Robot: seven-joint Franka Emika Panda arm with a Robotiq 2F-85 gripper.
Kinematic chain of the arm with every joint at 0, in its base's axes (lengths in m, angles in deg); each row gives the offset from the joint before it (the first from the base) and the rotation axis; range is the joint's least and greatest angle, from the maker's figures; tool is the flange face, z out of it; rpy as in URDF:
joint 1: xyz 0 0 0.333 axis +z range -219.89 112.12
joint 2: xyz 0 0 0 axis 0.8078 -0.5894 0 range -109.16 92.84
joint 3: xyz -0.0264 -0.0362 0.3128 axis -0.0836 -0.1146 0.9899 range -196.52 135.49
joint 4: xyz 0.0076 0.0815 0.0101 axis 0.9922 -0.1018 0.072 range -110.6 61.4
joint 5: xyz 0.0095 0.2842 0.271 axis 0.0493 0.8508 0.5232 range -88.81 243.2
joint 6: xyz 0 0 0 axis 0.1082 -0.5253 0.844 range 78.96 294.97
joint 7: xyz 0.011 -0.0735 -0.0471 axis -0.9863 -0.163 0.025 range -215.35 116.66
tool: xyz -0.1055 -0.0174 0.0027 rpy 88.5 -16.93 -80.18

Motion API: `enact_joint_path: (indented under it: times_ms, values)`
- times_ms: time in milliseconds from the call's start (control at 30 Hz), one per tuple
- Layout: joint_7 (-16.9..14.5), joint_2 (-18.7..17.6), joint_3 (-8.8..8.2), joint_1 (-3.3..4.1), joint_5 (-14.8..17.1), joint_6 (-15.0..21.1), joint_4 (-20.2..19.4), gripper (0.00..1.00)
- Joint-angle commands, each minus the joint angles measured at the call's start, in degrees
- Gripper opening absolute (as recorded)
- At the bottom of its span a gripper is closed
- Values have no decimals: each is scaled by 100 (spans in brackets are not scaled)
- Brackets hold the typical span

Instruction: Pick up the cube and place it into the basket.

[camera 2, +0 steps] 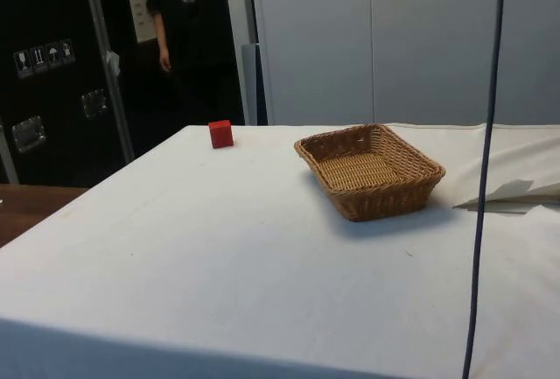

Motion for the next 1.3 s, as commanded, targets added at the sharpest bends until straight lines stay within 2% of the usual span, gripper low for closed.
enact_joint_path:
  times_ms: [0, 33, 300, 333, 367, 633, 667, 700, 767, 933, 967, 1000, 1267]
  values:
    - [-6, -46, -11, -6, 0, 0, 52, 100]
    - [-46, -103, -17, -29, 40, -34, 120, 100]
    - [-206, -504, -155, -74, 97, -40, 596, 100]
    - [-155, -447, -155, -40, 40, 0, 521, 100]
    - [-229, -550, -172, -80, 103, -40, 647, 100]
    - [-413, -917, -332, -126, 155, 86, 991, 100]
    - [-372, -882, -344, -92, 103, 46, 968, 100]
    - [-430, -951, -350, -132, 155, 138, 991, 100]
    - [-481, -1031, -395, -149, 160, 298, 968, 100]
    - [-550, -1203, -476, -166, 149, 596, 951, 100]
    - [-516, -1186, -493, -138, 115, 527, 957, 100]
    - [-561, -1238, -487, -172, 155, 642, 951, 100]
    - [-756, -1667, -642, -241, 246, 1077, 1083, 100]
